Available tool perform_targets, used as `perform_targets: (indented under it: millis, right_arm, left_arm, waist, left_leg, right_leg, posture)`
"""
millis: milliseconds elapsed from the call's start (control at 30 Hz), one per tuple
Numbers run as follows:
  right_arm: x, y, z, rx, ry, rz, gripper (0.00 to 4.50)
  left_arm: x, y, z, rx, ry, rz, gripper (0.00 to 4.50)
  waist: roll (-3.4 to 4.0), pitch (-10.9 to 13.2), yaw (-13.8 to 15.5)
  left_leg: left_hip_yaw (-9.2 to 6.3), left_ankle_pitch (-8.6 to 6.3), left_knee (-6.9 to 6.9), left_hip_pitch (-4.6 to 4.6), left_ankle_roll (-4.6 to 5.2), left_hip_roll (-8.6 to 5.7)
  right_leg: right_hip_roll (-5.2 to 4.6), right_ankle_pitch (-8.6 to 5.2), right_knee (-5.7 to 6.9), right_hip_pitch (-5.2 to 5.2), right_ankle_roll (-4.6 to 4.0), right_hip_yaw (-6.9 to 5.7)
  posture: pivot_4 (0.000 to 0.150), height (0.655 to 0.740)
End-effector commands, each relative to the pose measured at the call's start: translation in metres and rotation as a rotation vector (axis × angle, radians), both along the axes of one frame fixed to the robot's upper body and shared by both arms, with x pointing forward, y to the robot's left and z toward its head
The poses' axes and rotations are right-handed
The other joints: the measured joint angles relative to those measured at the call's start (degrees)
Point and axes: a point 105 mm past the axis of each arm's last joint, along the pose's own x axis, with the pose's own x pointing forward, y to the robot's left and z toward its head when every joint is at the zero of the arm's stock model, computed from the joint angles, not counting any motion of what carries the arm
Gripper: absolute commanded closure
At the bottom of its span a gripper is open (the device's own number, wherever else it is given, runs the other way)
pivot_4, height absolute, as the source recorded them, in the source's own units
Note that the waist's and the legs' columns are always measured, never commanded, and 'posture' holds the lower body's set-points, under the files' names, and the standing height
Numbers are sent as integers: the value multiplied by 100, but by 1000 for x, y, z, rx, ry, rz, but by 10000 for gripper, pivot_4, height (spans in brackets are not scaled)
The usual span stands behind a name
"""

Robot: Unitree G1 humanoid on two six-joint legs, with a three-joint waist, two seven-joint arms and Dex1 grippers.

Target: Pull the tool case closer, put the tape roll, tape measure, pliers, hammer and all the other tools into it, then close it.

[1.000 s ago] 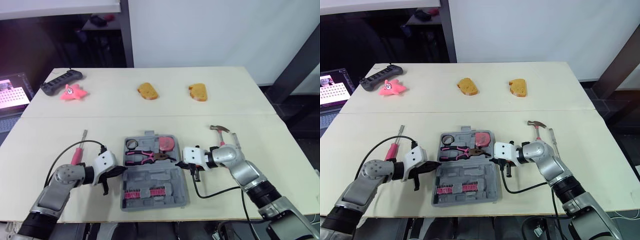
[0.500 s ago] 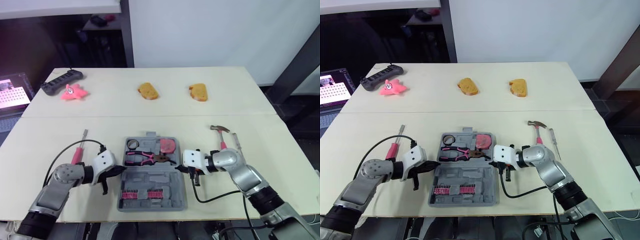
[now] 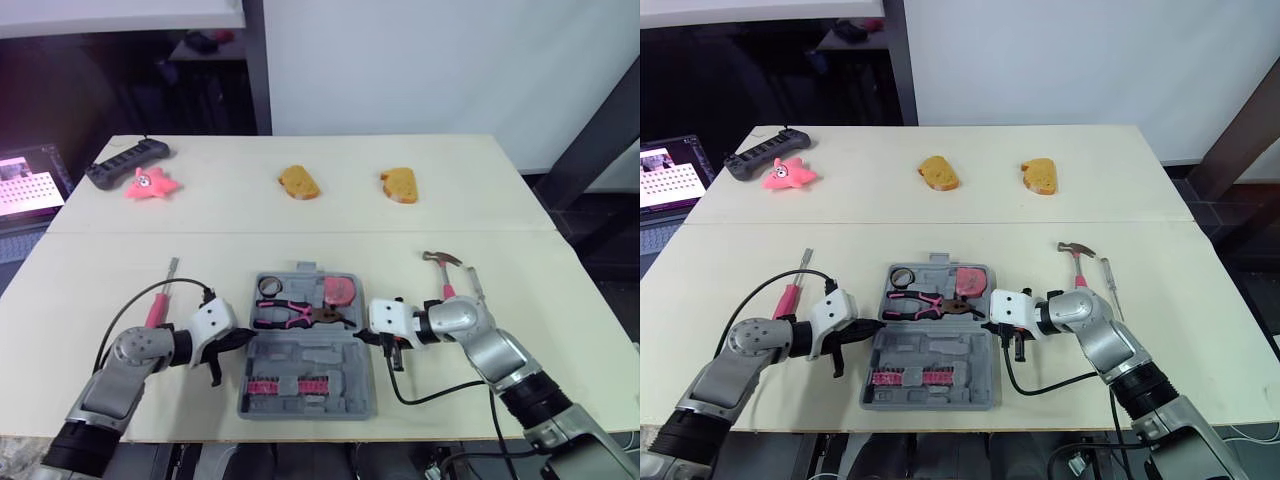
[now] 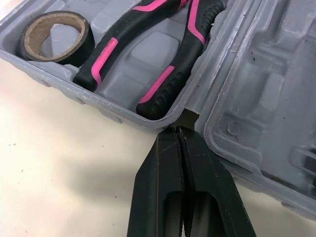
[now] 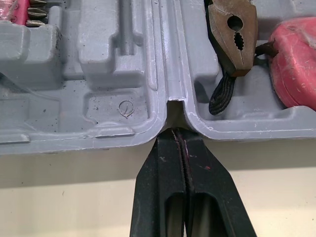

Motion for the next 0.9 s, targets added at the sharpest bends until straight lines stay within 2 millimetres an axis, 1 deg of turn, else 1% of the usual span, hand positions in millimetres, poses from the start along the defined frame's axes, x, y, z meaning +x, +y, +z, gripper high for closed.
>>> perform_targets:
  millis: [33,300,567,767,900]
  right_arm:
    - [4,2,3,10,-18,3,45000]
    - [10,1,2,16,-17,-8,45000]
    - [7,2,1,18,-9,3,45000]
    - [6,-14,-2,-6,-5,-33,45000]
    - [10,-36,1,2,-2,-116,45000]
  left_arm:
    - [2,-25,11,-42,-52,-88,44466]
    - [2,-23,10,-33,-49,-90,44466]
    - [4,-16,11,-24,-58,-73,44466]
    - [11,-4,15,-3,-81,-45,44466]
    - [13,9,18,9,-94,-15,44466]
  waist:
    - [0,0,12]
    - [0,0,22]
    - [0,0,21]
    - [0,0,24]
    - [0,0,39]
  left_leg:
    - [0,0,0,0,0,0]
    - [0,0,1,1,0,0]
    - [0,0,1,2,0,0]
    - [0,0,0,1,0,0]
    - [0,0,-1,0,0,0]
  right_leg:
    - [0,0,0,0,0,0]
    - [0,0,-1,1,0,0]
    - [0,0,-1,1,0,0]
    - [0,0,-1,0,0,0]
    - [0,0,-1,-1,0,0]
  posture:
    - [1500,7400]
    - [1500,7400]
    - [1500,7400]
    - [1500,7400]
    - [1500,7400]
